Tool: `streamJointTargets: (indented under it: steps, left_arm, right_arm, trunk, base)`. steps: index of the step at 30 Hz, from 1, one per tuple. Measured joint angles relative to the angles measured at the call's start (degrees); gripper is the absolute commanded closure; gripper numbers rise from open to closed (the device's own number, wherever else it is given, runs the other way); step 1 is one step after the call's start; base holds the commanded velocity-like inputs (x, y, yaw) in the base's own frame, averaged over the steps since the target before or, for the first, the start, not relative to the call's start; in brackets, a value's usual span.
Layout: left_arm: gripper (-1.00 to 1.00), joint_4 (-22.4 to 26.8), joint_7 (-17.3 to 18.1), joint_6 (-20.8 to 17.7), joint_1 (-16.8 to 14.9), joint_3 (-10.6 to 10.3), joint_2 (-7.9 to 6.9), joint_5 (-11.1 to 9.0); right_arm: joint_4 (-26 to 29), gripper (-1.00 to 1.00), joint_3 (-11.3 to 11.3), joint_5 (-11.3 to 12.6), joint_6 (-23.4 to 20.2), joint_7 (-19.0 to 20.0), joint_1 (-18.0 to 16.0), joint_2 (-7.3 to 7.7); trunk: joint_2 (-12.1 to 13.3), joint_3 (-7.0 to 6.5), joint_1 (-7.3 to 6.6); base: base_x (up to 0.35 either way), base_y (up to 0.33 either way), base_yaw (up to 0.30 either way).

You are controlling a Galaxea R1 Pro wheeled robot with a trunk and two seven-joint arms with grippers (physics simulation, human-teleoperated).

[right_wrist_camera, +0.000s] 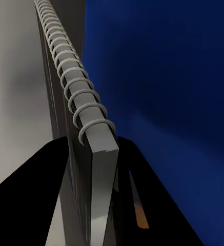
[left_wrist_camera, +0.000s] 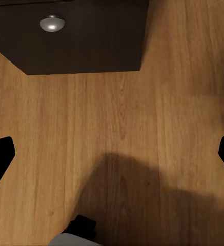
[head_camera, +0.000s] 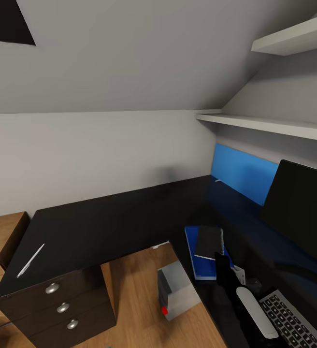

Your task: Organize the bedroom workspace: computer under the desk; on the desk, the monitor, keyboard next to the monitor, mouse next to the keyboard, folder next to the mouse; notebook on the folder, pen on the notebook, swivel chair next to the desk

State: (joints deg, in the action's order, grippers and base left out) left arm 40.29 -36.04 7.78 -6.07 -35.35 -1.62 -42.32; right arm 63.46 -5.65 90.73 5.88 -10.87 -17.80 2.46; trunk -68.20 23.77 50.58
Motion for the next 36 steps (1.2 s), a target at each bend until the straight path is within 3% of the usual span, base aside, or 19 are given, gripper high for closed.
streamJointTargets:
  steps: [36]
  left_arm:
    - [-1.0, 0.0, -0.05, 0.01, 0.0, 0.04, -0.05, -0.14]
  right_arm:
    - [0.05, 1.0, 0.0, -0.08, 0.01, -0.04, 0.0, -0.07]
  trunk:
    - [0.01, 0.0, 0.02]
  base:
    - [0.006, 0.0, 0.0]
